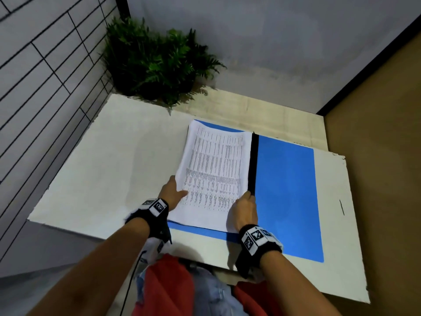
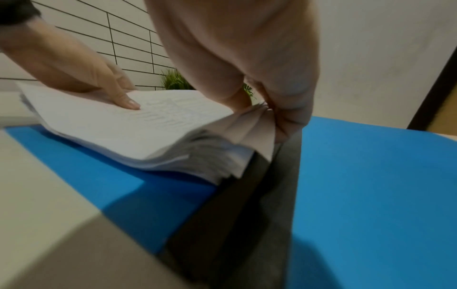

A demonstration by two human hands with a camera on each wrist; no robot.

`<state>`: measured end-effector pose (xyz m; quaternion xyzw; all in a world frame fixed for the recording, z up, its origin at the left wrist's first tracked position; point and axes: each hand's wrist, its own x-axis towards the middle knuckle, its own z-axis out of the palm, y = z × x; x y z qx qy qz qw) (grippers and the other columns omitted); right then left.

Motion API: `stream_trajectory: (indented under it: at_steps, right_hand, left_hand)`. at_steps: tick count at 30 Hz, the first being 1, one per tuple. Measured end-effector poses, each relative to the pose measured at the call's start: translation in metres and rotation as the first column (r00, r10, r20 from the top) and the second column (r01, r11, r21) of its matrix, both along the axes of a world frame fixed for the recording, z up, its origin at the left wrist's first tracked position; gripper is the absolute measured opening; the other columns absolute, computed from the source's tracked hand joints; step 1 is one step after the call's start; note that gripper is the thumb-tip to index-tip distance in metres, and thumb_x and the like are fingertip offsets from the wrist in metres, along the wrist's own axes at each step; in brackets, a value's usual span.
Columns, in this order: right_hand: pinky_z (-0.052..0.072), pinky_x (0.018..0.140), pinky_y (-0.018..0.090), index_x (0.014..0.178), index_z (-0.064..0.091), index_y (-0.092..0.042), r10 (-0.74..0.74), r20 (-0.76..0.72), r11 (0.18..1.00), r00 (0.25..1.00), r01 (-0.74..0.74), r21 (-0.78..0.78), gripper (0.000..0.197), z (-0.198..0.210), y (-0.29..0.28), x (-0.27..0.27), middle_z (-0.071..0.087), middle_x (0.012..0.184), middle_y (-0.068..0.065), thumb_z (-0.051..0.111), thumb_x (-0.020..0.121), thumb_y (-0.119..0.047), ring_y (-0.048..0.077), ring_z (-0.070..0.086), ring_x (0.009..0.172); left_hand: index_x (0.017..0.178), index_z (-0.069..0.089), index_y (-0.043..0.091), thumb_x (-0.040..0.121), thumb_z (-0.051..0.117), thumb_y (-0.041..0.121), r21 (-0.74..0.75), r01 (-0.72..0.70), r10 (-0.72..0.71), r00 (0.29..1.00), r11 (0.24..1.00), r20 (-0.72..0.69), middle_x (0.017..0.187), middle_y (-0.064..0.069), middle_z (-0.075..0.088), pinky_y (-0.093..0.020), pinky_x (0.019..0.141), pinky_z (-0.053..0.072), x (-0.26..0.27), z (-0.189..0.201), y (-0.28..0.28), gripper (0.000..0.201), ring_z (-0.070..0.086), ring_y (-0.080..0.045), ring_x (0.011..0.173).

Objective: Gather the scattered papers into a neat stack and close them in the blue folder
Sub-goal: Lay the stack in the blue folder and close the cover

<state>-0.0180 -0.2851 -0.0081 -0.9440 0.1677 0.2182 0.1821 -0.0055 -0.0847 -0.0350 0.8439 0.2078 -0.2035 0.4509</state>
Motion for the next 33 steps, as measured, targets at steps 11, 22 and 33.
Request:
stream_trajectory:
  at_steps: [11, 22, 33]
  right_hand:
    - [0.042, 0.093, 0.040, 0.134, 0.030, -0.001, 0.088, 0.003, 0.996, 0.996, -0.088, -0.001, 0.044, -0.011, -0.018, -0.004, 0.029, 0.134, 0.018, 0.039, 0.095, -0.022, 0.034, 0.036, 0.120]
    - [0.037, 0.100, 0.050, 0.132, 0.033, 0.001, -0.608, -0.030, 0.794, 0.793, 0.608, -0.015, 0.074, -0.014, -0.174, 0.004, 0.040, 0.135, 0.028, 0.064, 0.079, -0.040, 0.046, 0.042, 0.122]
    - [0.048, 0.071, 0.038, 0.088, 0.057, 0.002, -0.531, -0.101, 0.822, 0.841, 0.541, 0.179, 0.036, 0.006, -0.225, -0.003, 0.060, 0.119, 0.028, 0.075, 0.074, -0.026, 0.035, 0.057, 0.086]
  left_hand:
    - [0.141, 0.008, 0.000, 0.087, 0.055, 0.008, -0.018, 0.021, -0.021, 0.999, 1.000, -0.042, 0.146, -0.023, 0.031, -0.038, 0.110, 0.030, 0.006, 0.001, -0.006, 0.072, 0.036, -0.034, 0.132]
    - [0.141, 0.013, 0.004, 0.085, 0.058, 0.006, -0.038, 0.016, -0.017, 1.000, 0.999, -0.017, 0.143, -0.021, 0.037, -0.037, 0.105, 0.032, 0.005, 0.002, -0.003, 0.071, 0.041, -0.034, 0.129]
    - [0.141, 0.016, 0.004, 0.084, 0.059, 0.006, -0.014, 0.007, -0.007, 1.000, 1.000, -0.014, 0.139, -0.022, 0.043, -0.038, 0.100, 0.036, 0.003, 0.004, 0.000, 0.071, 0.045, -0.037, 0.124]
